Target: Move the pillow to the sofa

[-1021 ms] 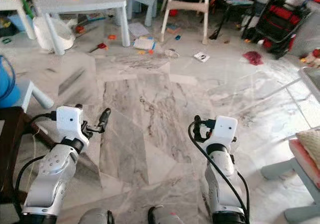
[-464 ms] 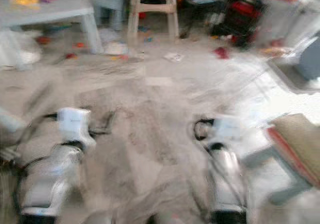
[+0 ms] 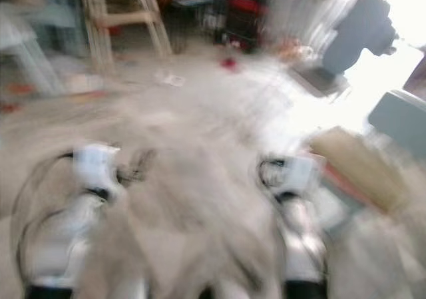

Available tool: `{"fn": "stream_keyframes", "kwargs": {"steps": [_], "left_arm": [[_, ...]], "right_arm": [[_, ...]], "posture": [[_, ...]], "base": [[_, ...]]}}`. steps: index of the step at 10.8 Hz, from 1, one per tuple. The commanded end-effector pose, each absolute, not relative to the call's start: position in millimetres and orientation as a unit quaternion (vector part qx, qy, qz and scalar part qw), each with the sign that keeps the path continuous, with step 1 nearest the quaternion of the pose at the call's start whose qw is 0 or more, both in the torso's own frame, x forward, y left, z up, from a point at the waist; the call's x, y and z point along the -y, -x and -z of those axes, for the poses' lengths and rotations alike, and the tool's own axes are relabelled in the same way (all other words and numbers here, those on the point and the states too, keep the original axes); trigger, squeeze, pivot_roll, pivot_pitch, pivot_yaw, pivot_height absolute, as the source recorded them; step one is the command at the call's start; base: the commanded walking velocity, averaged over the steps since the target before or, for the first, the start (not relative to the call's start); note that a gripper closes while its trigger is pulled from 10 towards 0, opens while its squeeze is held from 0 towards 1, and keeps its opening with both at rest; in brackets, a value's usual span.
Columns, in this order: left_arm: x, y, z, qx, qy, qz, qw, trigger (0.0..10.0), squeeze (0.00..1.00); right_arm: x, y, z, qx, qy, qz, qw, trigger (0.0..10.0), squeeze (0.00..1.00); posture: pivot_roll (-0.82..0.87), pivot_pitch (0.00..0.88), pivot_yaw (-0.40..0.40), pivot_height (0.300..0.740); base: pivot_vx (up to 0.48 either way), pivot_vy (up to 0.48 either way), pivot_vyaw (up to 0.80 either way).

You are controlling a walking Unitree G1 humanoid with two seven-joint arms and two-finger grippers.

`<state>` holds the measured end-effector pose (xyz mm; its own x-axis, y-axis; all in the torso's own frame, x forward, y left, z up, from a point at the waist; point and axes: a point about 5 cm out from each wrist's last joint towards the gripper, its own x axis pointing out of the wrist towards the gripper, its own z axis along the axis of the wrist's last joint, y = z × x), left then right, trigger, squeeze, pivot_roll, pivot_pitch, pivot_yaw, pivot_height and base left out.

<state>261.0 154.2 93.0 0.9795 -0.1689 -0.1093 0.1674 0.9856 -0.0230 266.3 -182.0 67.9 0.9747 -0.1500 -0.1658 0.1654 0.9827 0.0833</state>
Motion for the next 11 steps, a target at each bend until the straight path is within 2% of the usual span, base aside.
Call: {"fn": "stream_keyframes", "kwargs": {"steps": [1,7,9,10,11], "left_arm": [[-144,-261,-93,-0.059,0.021,0.092,0.994,10.0,0.0],[-148,-251,-87,-0.082,0.002,0.117,0.99,10.0,0.0],[-149,-242,-94,-0.082,0.0,0.132,0.988,10.0,0.0],[-152,-235,-94,-0.087,0.0,0.135,0.987,10.0,0.0],[-159,-230,-78,-0.116,-0.018,0.142,0.983,10.0,0.0]], "right_arm": [[194,-263,-69,-0.079,-0.04,0.098,0.991,10.0,0.0],[193,-250,-62,-0.091,-0.055,0.103,0.989,10.0,0.0],[188,-240,-68,-0.081,-0.054,0.086,0.992,10.0,0.0],[184,-235,-67,-0.088,-0.051,0.075,0.992,10.0,0.0],[170,-227,-46,-0.132,-0.059,0.055,0.988,10.0,0.0]], "posture": [[0.03,0.088,-0.066,0.74],[0.04,0.115,-0.042,0.74],[0.04,0.172,-0.035,0.74],[0.05,0.154,-0.041,0.74],[0.07,0.135,-0.053,0.74]], "base": [[0.0,0.0,-0.78],[0.0,0.0,-0.78],[0.0,0.0,0.0],[0.0,0.0,0.0],[0.0,0.0,0.0]]}}
